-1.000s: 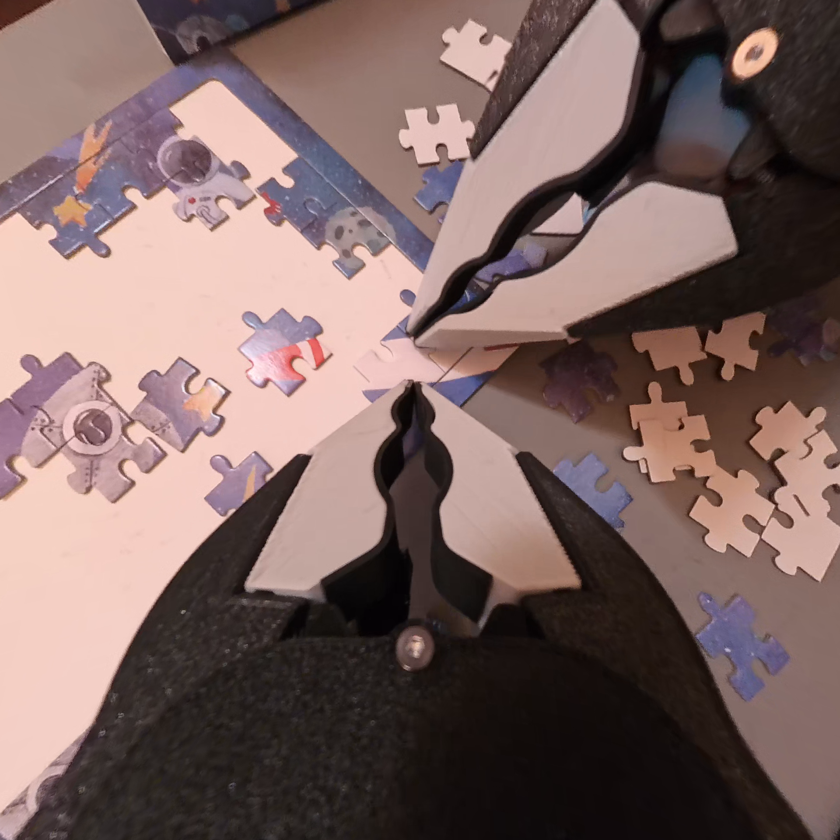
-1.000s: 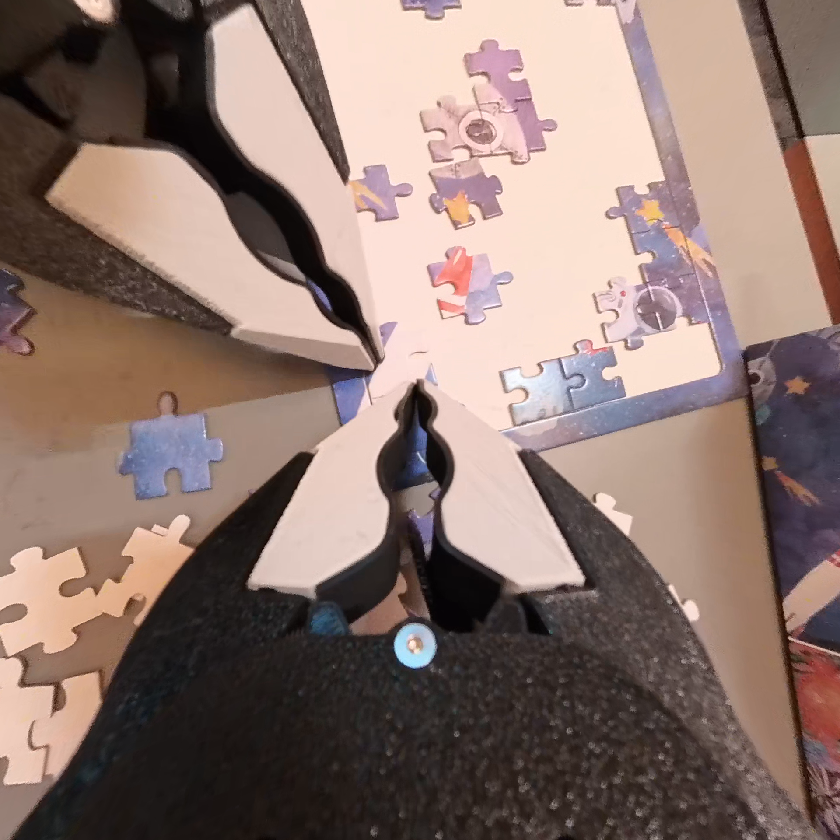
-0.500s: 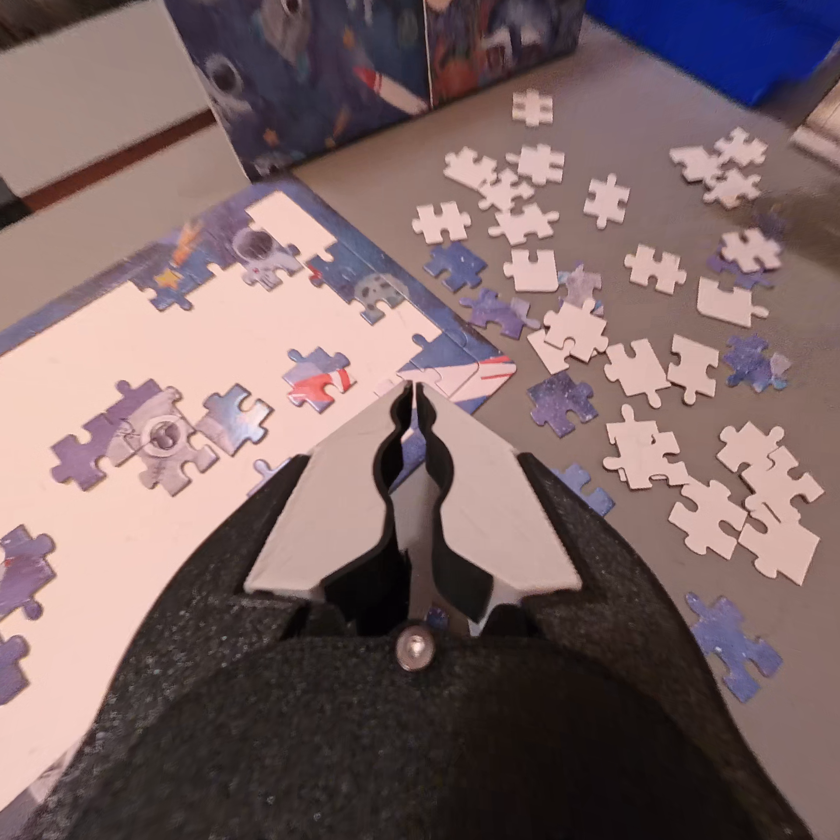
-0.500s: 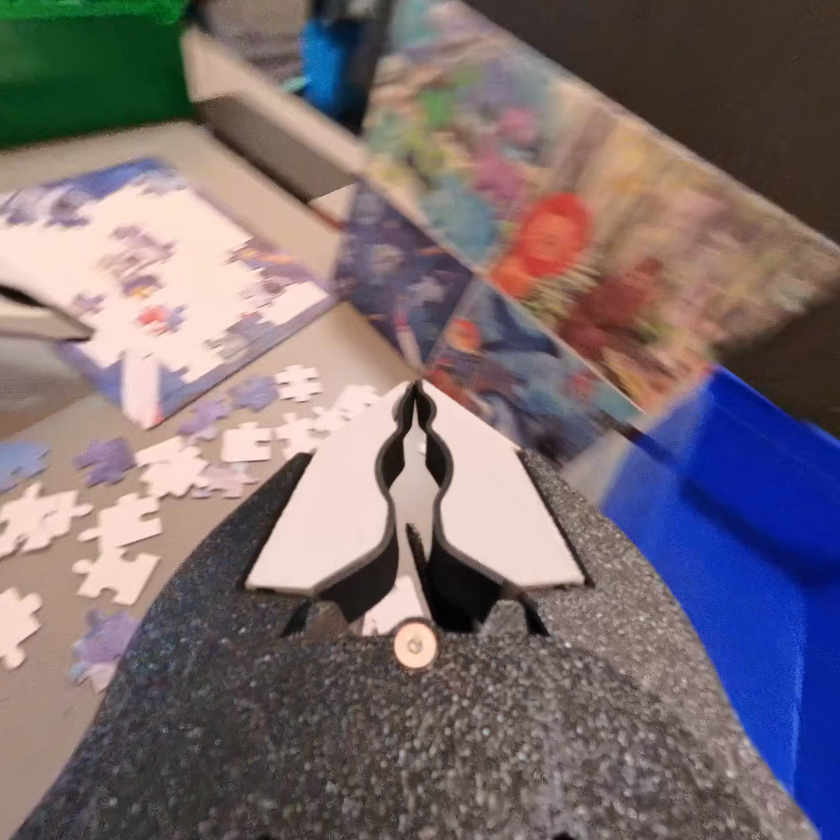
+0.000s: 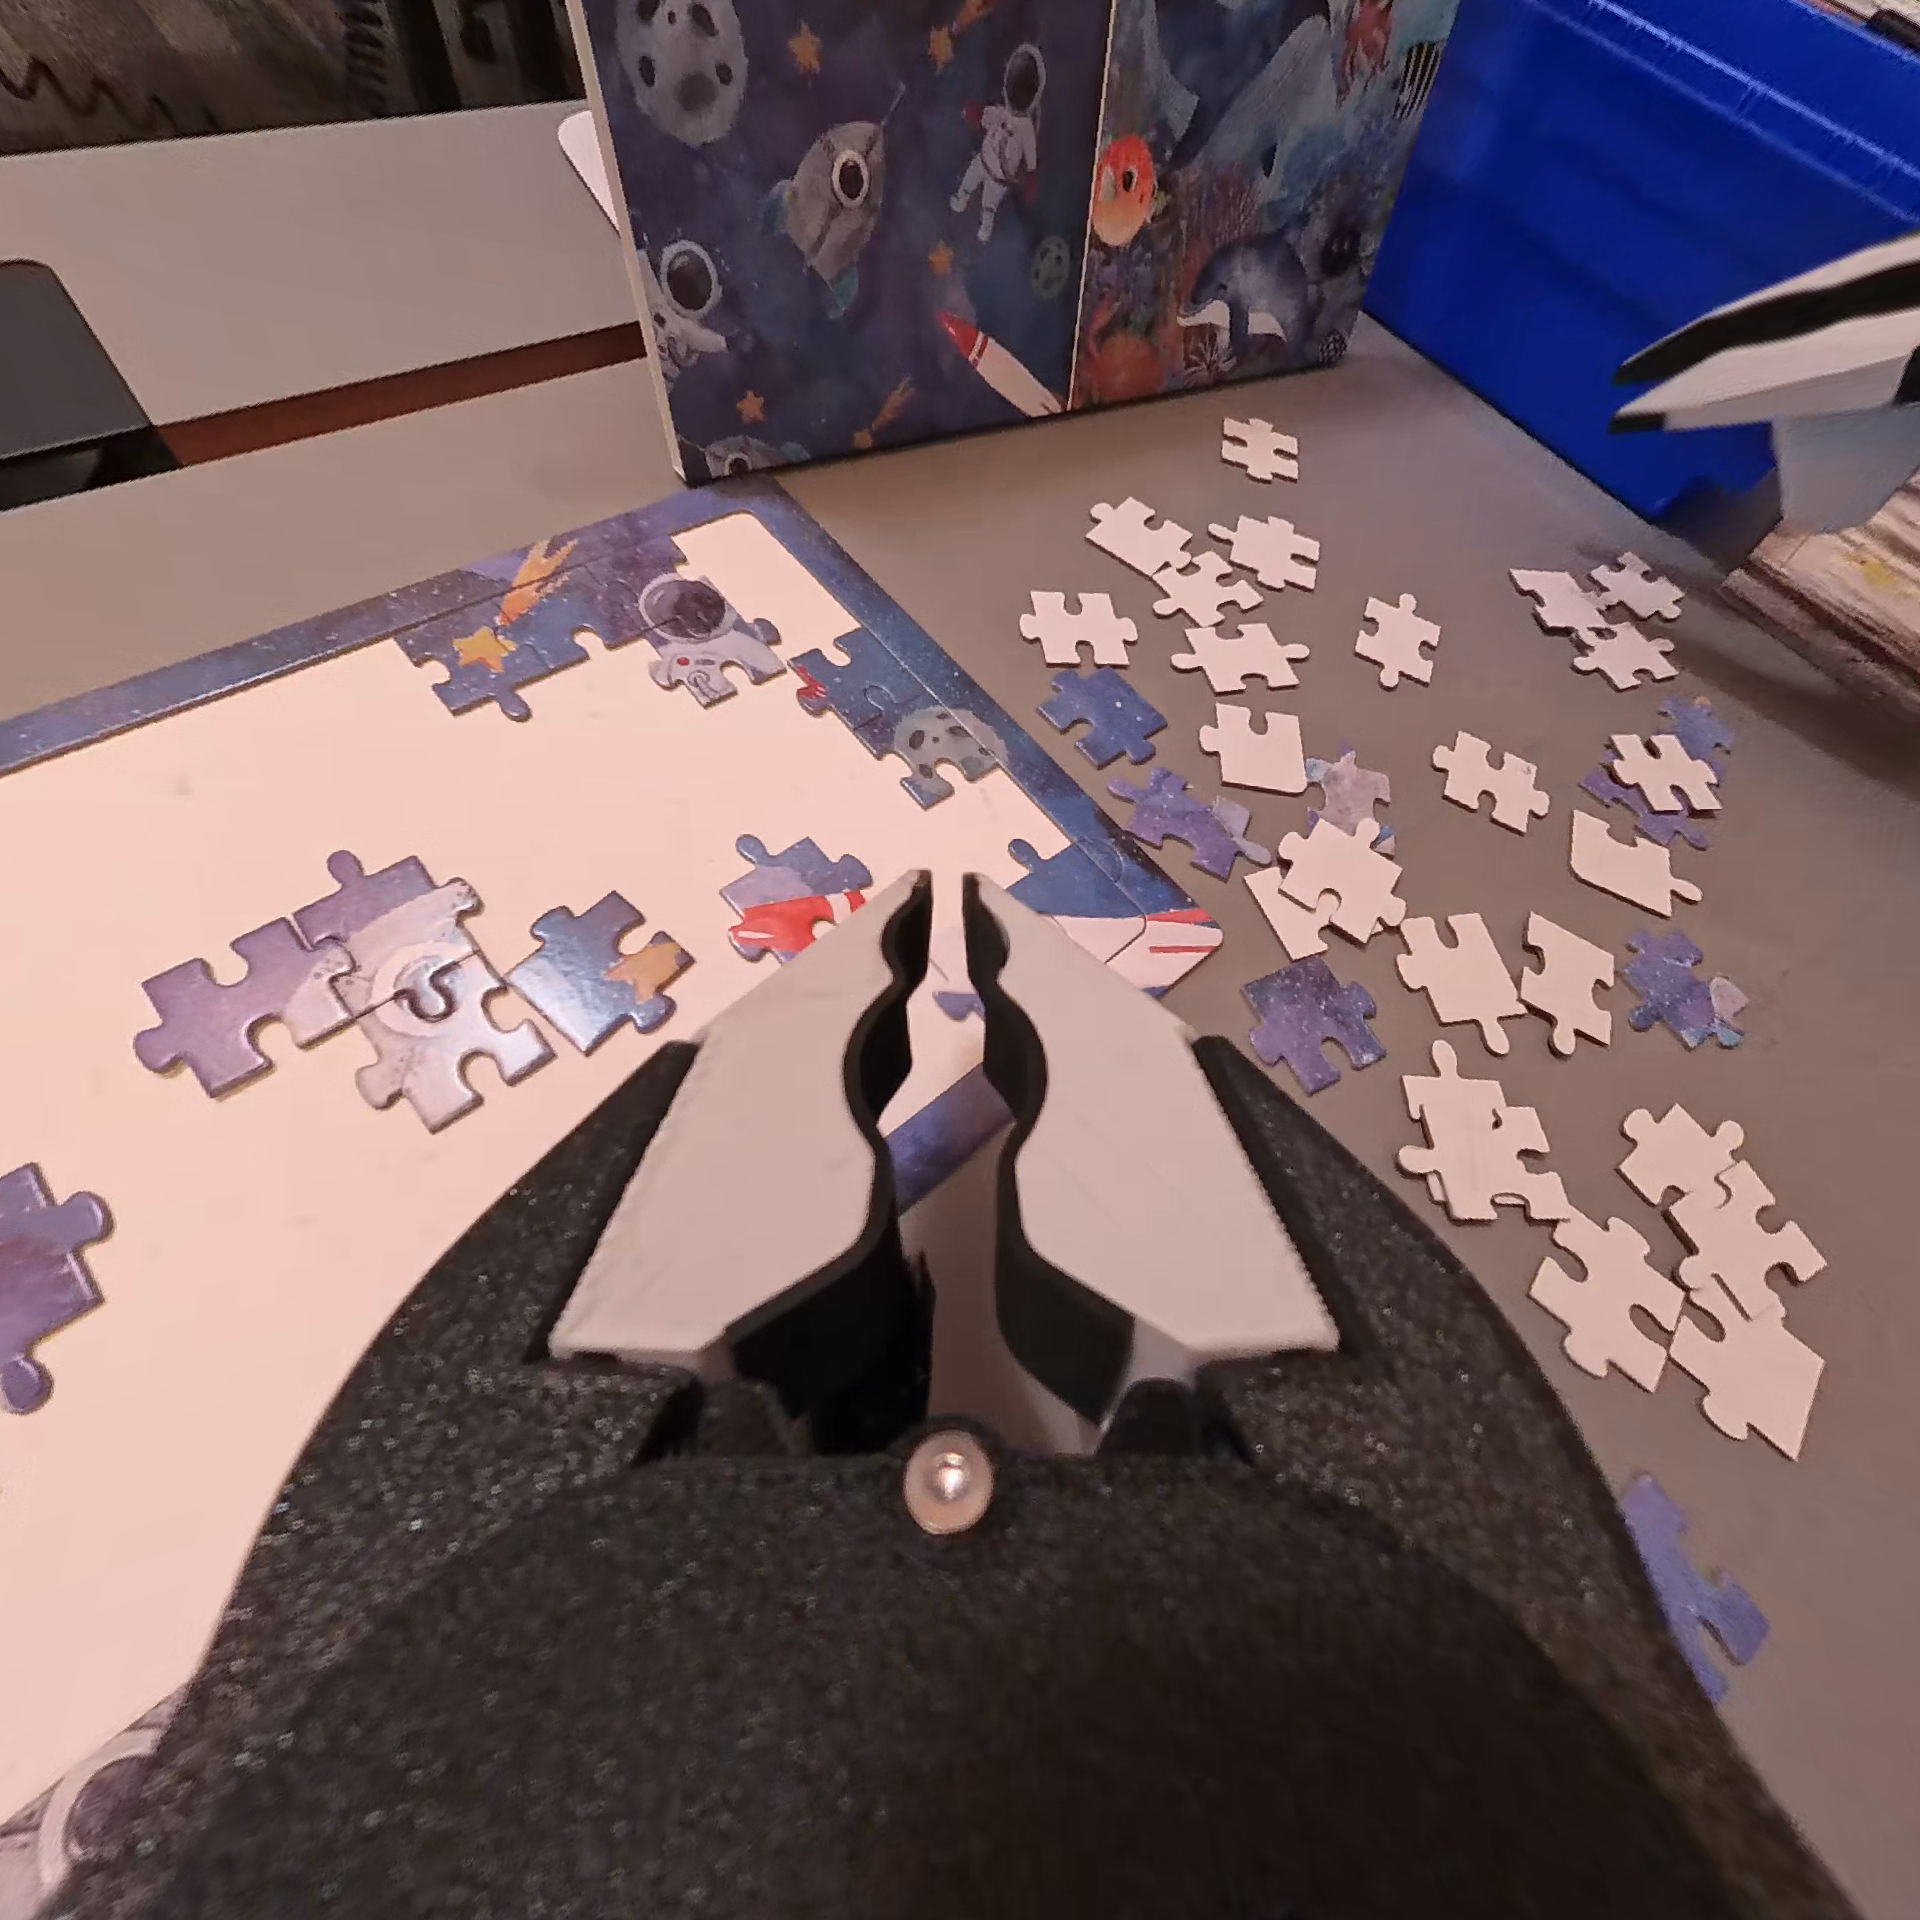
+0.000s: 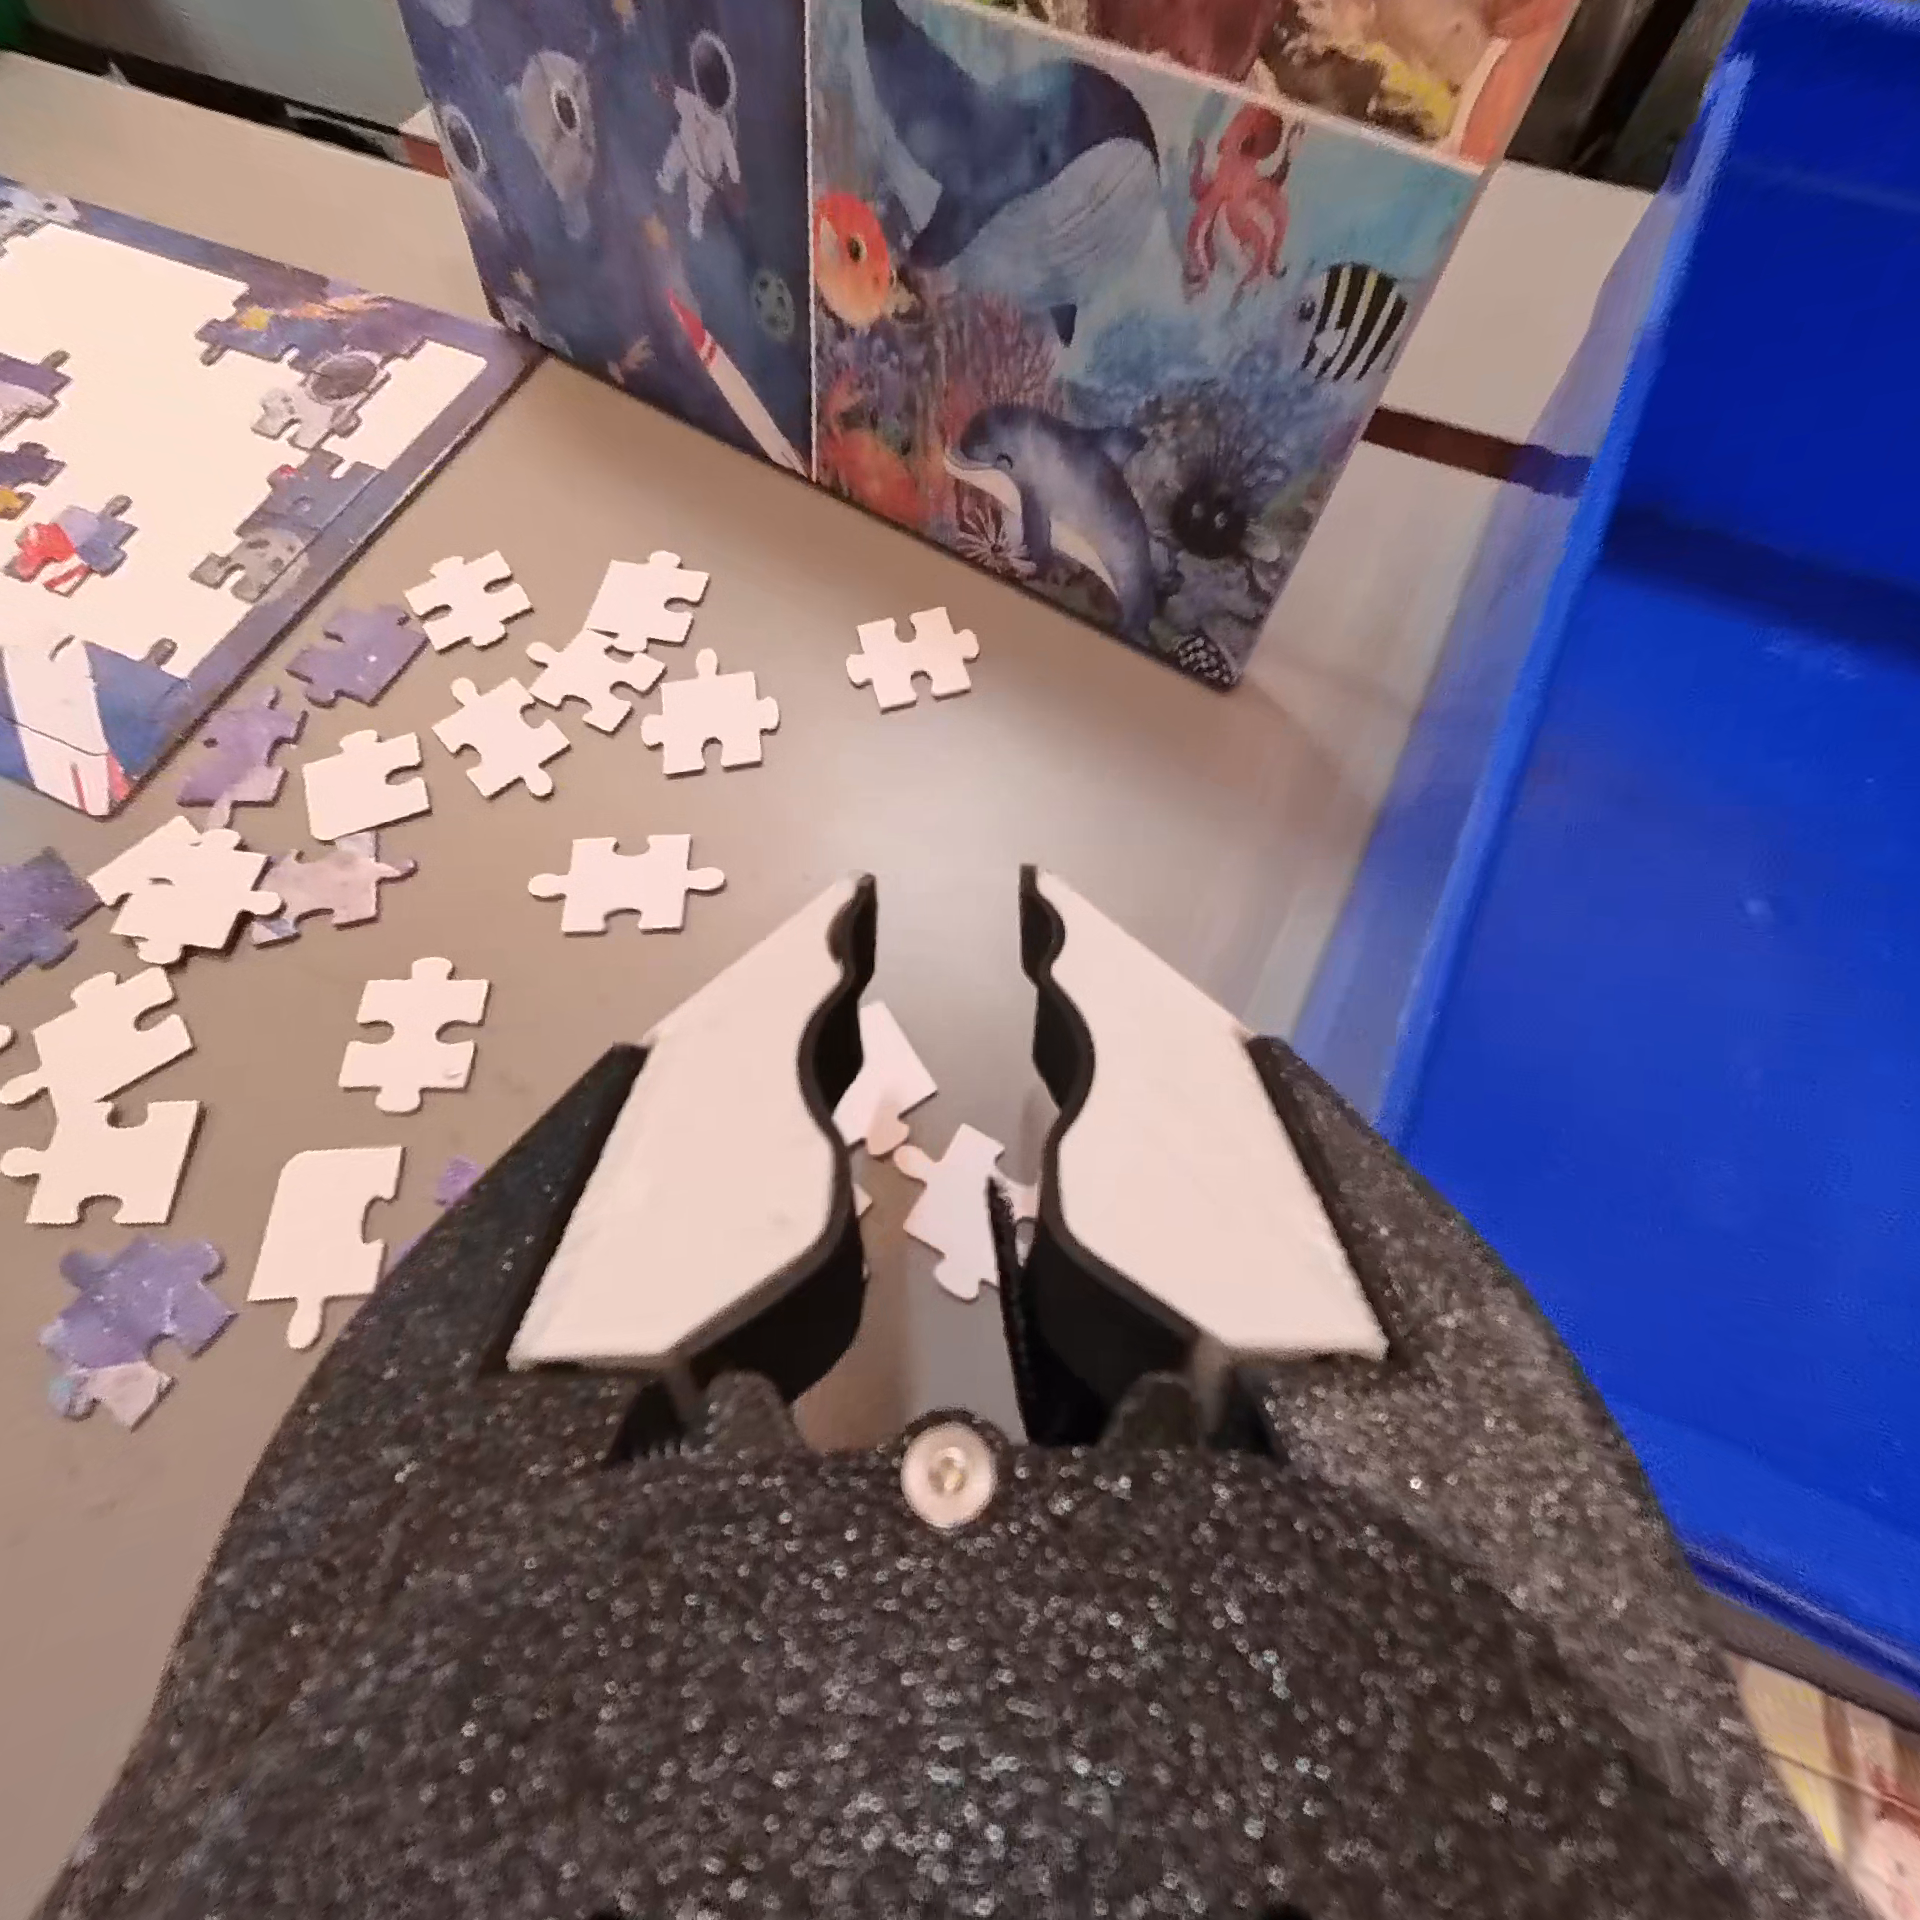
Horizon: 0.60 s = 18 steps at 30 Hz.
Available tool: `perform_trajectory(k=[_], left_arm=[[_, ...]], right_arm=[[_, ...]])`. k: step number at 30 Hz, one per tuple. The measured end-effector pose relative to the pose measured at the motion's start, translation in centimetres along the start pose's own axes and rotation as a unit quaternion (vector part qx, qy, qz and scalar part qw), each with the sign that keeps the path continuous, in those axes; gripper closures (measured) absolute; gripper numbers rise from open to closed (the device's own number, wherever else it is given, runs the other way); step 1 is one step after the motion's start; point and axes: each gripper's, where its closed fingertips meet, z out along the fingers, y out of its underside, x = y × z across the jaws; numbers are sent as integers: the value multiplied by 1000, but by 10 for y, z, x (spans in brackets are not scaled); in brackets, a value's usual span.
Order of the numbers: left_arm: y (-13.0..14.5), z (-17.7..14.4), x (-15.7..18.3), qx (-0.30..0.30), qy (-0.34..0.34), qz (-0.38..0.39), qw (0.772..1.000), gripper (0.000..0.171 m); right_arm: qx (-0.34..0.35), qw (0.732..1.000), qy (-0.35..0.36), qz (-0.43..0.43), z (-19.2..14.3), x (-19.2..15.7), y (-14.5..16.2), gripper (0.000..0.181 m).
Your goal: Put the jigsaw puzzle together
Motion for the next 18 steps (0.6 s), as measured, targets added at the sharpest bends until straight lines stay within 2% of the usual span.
perform_trajectory(k=[2, 5, 8, 11, 15, 18], left_arm=[[-2, -2, 3, 6, -1, 5, 1000, 166], [-9, -7, 9, 22, -3, 20, 1000, 166], [-10, -11, 13, 27, -1, 31, 999, 166], [-11, -16, 13, 32, -4, 32, 999, 166], [-15, -20, 14, 36, 6, 16, 999, 166], [-14, -20, 19, 35, 17, 9, 999, 166]], right_arm=[[-22, 1000, -8, -4, 4, -3, 9, 151], [-80, 994, -65, -21, 4, -22, 31, 145], [-87, 992, -77, -58, -1, -30, 34, 143], [-127, 986, -71, -75, 0, -31, 47, 134], [-91, 987, -113, -70, 13, -66, 26, 132], [-114, 984, -90, -107, 35, -85, 28, 129]])
